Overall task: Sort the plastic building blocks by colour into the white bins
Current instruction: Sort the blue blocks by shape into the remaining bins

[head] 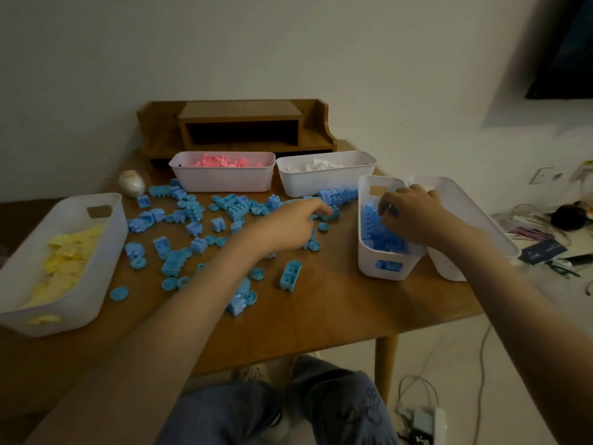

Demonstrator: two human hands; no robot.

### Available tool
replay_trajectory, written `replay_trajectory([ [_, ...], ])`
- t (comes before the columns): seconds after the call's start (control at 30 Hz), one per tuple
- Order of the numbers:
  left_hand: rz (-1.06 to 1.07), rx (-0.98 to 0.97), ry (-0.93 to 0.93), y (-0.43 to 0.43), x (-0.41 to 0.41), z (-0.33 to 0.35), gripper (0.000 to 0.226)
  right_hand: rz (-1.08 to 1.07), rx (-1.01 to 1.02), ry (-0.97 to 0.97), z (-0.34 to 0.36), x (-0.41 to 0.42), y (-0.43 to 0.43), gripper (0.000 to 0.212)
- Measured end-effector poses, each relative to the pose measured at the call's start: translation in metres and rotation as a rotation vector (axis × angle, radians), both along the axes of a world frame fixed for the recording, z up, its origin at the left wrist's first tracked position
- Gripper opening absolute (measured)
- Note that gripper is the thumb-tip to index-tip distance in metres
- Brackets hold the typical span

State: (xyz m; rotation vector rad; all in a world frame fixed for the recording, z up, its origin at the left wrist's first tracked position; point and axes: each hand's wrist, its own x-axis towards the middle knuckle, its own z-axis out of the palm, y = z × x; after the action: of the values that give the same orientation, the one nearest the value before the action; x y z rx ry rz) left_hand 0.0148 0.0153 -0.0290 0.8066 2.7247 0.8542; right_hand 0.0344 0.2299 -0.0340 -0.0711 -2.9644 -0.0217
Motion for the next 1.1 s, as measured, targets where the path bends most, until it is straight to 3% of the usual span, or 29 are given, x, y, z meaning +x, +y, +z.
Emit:
replay_trajectory([
  [0.23,0.076,-0.304,-0.049,-0.067,0.002,0.001,0.037,-0.037,-0.009,0.052,-0.005,0.003,-0.028,0.034],
  [0.37,0.024,-0.526,-0.095,-0.095,0.013,0.001,0.058,0.042,-0.044,0.212,-0.004,0.011,-0.063,0.044],
  [0.43,0.004,-0.641,-0.104,-0.106,0.017,-0.001,0.064,0.19,-0.088,0.152,-0.006,0.015,-0.087,0.045],
  [0.5,0.016,-0.681,-0.08,-0.117,0.018,-0.005,0.055,0.335,-0.132,-0.038,-0.014,0.019,-0.113,0.046],
  [0.6,0.08,-0.593,0.005,-0.13,0.017,-0.014,0.039,0.45,-0.116,-0.202,-0.034,0.016,-0.134,0.045],
  [0.83,0.267,-0.149,-0.002,-0.151,0.014,-0.02,0.042,0.334,-0.198,-0.16,-0.057,-0.011,-0.14,0.044],
  [1.1,0.386,0.009,-0.001,-0.135,0.013,-0.027,0.043,0.347,-0.319,-0.124,-0.055,-0.018,-0.145,0.023],
])
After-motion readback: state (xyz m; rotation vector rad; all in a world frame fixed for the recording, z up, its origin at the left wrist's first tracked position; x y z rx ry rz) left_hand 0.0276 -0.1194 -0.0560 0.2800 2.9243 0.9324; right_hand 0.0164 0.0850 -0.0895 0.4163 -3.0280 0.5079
